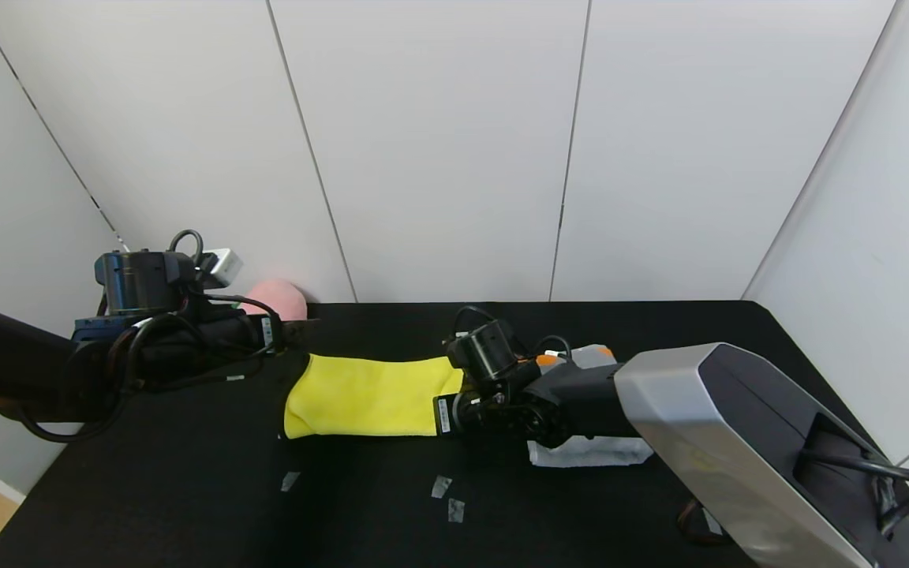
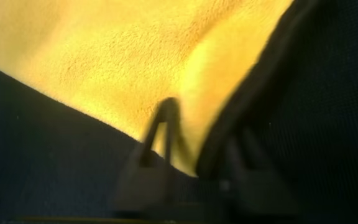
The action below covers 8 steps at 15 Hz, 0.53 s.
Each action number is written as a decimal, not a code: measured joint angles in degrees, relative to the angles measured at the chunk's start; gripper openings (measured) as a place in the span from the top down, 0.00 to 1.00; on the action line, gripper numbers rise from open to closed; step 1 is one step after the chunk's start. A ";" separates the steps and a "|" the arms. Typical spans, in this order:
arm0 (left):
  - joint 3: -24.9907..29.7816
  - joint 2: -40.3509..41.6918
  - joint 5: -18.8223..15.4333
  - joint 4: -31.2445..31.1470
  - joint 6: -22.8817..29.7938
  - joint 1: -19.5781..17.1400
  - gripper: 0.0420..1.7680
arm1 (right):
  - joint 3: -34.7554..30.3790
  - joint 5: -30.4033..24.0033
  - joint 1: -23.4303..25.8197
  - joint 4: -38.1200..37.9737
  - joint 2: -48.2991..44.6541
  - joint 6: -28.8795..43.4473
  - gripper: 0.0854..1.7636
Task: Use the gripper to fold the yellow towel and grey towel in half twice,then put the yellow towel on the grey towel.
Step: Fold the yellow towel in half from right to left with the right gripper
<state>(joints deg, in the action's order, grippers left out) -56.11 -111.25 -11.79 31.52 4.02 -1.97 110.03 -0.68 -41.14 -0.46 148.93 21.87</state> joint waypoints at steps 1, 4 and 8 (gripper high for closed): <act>-0.09 0.00 -0.02 0.02 -0.01 -0.02 0.03 | 0.02 -0.02 -0.06 -0.07 0.05 0.02 0.96; -0.20 0.04 0.00 0.00 -0.01 -0.13 0.03 | 0.02 -0.07 -0.15 -0.33 0.07 0.11 0.96; -0.22 0.06 0.00 0.00 -0.01 -0.13 0.03 | 0.00 -0.10 -0.23 -0.76 -0.69 1.22 0.96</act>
<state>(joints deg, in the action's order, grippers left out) -56.33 -111.19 -11.79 31.52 4.01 -2.11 110.03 -0.78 -41.37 -1.22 148.24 23.09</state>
